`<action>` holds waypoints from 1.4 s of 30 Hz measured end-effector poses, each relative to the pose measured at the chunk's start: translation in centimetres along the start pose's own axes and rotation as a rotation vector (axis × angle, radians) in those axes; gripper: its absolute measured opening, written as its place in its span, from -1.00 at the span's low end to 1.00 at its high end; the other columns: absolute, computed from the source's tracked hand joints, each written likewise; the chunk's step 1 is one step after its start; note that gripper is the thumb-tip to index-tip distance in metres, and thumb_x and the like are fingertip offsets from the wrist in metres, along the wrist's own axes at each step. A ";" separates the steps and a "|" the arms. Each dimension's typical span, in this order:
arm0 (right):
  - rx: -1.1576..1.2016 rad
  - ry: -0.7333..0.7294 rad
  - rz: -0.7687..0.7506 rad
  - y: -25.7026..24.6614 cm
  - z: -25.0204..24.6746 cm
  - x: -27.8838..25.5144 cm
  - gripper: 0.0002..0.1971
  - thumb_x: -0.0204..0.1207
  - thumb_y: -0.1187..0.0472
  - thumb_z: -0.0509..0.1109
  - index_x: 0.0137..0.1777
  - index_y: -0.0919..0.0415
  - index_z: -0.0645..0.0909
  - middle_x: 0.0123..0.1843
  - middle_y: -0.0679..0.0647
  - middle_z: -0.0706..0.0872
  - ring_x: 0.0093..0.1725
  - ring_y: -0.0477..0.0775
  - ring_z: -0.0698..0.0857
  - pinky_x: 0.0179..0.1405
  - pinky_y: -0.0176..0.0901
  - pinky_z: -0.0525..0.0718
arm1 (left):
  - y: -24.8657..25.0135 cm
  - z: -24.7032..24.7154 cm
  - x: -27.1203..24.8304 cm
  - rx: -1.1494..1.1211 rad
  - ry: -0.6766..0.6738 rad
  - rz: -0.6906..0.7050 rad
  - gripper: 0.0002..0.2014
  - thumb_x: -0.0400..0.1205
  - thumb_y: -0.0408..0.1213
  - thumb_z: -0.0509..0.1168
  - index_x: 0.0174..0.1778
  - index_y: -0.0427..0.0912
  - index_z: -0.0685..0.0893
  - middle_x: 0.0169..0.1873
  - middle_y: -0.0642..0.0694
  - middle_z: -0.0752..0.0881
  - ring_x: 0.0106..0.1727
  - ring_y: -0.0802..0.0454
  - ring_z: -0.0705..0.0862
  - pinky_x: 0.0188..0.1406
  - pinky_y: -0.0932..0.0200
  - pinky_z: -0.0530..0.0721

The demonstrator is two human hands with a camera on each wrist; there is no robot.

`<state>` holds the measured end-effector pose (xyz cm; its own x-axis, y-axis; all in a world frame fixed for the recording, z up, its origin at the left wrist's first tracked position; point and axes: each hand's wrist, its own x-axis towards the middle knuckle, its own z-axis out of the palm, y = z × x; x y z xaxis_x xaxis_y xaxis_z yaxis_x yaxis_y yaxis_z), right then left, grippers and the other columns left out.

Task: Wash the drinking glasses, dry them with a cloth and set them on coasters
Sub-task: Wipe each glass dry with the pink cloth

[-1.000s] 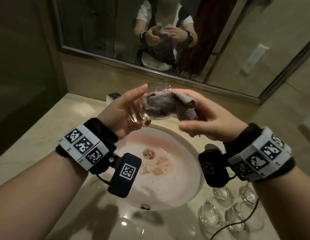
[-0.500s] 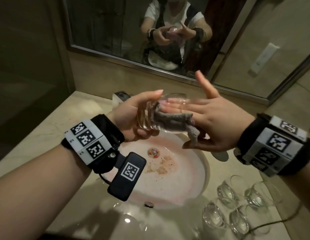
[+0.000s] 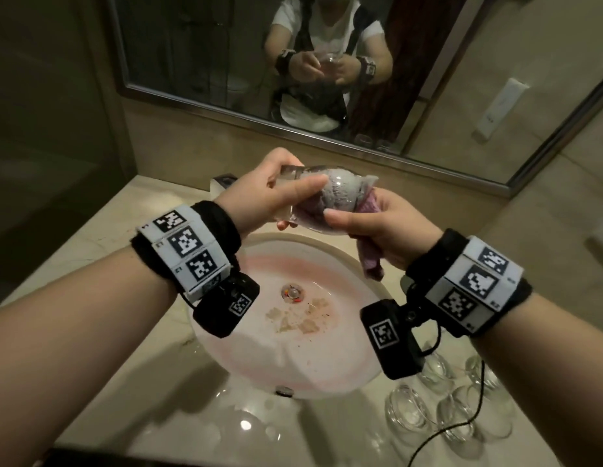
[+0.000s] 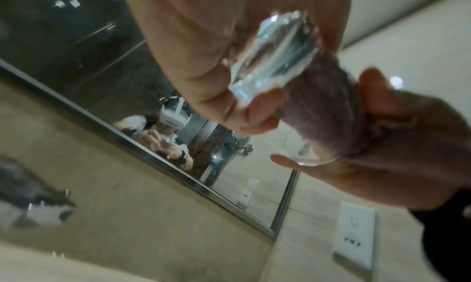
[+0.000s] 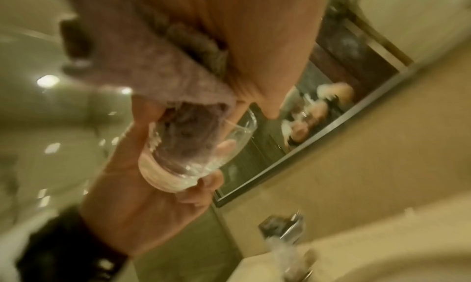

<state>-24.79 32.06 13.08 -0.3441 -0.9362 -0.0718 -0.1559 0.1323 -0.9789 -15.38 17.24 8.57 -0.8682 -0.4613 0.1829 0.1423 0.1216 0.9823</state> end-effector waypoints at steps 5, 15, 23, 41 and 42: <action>-0.780 -0.005 -0.267 0.5 -1.3 0.1 -0.76 0.50 0.08 0.42 0.14 0.04 0.61 -0.38 -0.47 0.67 0.41 0.08 0.53 0.58 -0.27 0.10 | 0.2 -0.3 -0.2 -0.295 -0.239 -0.395 -0.10 0.22 0.58 0.05 0.25 -0.06 0.51 -0.03 -0.21 0.64 -0.39 0.08 0.62 -0.60 0.32 0.57; 0.352 -0.008 -0.055 0.9 -0.6 0.9 -0.74 0.34 0.32 0.28 0.03 0.35 0.59 -0.19 0.07 0.80 -0.21 -0.09 0.78 -0.16 -0.37 0.70 | -0.9 0.3 0.3 0.305 0.043 0.290 -0.60 0.48 0.28 0.09 0.11 0.15 0.27 -0.11 0.02 0.53 -0.22 -0.03 0.67 -0.47 0.23 0.63; -0.749 0.088 -0.218 1.2 -1.5 1.9 -0.73 0.55 0.10 0.37 0.24 0.06 0.60 0.21 0.04 0.68 0.35 -0.26 0.36 0.60 -0.07 -0.19 | -0.1 -0.4 1.4 -0.175 -0.129 -0.332 -0.11 0.39 0.52 -0.07 0.21 -0.23 0.56 -0.35 -0.10 0.60 -0.51 0.14 0.51 -0.70 0.39 0.43; -0.661 0.060 -0.072 1.4 -1.3 3.1 -0.85 0.58 0.03 0.31 0.11 -0.06 0.60 -0.10 -0.23 0.77 0.24 -0.19 0.60 0.63 0.08 -0.08 | -0.3 -0.3 2.5 -0.083 -0.048 -0.559 -0.12 0.47 0.51 -0.21 0.04 -0.22 0.66 -0.46 -0.12 0.64 -0.57 0.10 0.53 -0.80 0.41 0.37; -0.620 0.035 -0.063 1.3 -1.3 2.9 -0.94 0.58 0.03 0.31 0.02 -0.14 0.56 -0.22 -0.30 0.75 -0.01 -0.38 0.64 0.49 -0.21 0.27 | -0.2 -0.2 2.5 -0.072 -0.038 -0.543 -0.16 0.49 0.49 -0.17 0.00 -0.23 0.63 -0.52 -0.09 0.60 -0.62 0.11 0.49 -0.82 0.43 0.31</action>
<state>-27.17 29.88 11.82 -0.3457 -0.9384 -0.0010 -0.6816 0.2518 -0.6871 -17.51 15.88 8.82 -0.8424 -0.4084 -0.3514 -0.3000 -0.1862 0.9356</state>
